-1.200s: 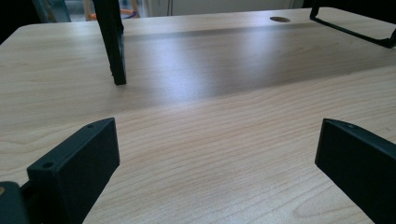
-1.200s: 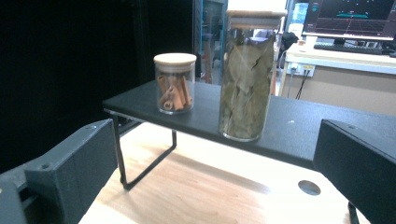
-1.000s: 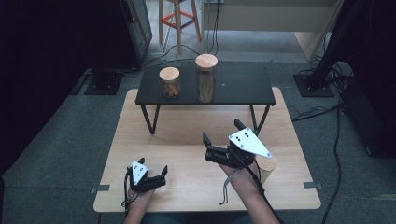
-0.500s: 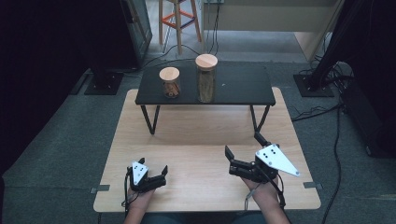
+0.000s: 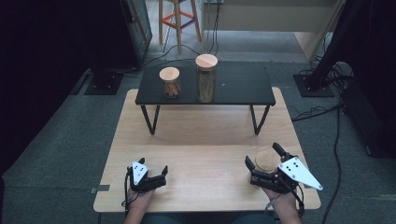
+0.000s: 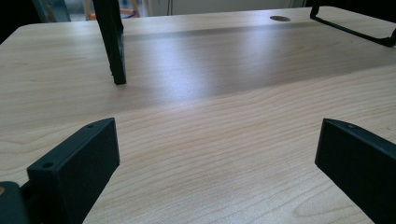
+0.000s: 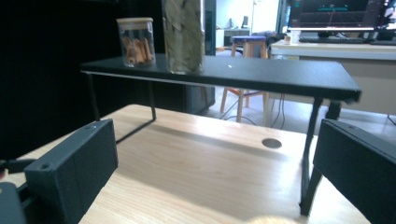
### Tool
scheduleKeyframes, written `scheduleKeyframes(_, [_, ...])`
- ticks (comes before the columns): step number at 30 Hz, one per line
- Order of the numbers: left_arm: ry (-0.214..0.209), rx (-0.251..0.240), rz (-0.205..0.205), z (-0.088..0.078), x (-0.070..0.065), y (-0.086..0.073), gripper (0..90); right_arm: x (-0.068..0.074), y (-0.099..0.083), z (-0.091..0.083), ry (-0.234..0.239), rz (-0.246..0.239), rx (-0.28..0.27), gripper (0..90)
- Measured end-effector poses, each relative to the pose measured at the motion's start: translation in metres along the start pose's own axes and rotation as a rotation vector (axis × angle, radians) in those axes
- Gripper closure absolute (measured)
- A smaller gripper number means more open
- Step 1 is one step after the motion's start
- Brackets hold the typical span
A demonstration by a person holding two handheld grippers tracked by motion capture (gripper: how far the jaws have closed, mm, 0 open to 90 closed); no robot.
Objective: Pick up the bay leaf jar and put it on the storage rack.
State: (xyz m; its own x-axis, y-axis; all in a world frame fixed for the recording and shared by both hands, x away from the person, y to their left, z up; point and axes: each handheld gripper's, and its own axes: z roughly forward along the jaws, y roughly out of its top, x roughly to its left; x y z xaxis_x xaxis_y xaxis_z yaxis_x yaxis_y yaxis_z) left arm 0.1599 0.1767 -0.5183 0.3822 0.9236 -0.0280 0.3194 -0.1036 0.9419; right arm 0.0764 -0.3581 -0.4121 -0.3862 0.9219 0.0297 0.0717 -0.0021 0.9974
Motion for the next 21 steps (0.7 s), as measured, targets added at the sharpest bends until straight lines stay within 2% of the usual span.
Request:
scheduleKeyframes(4, [-0.001, -0.001, -0.001, 0.000, 0.000, 0.000, 0.0, -0.004, -0.012, -0.006, -0.011, -0.004, 0.010, 0.0])
scheduleKeyframes(7, [-0.001, 0.000, 0.001, 0.000, 0.000, 0.000, 0.0, -0.010, -0.026, -0.013, -0.005, 0.012, -0.007, 0.0])
scheduleKeyframes(12, [-0.001, -0.001, 0.003, 0.000, 0.000, 0.000, 0.0, -0.016, -0.047, -0.024, -0.011, 0.004, -0.014, 0.0])
scheduleKeyframes(21, [-0.001, 0.001, 0.002, 0.000, 0.000, 0.000, 0.0, -0.023, -0.079, -0.033, 0.018, -0.005, -0.012, 0.0])
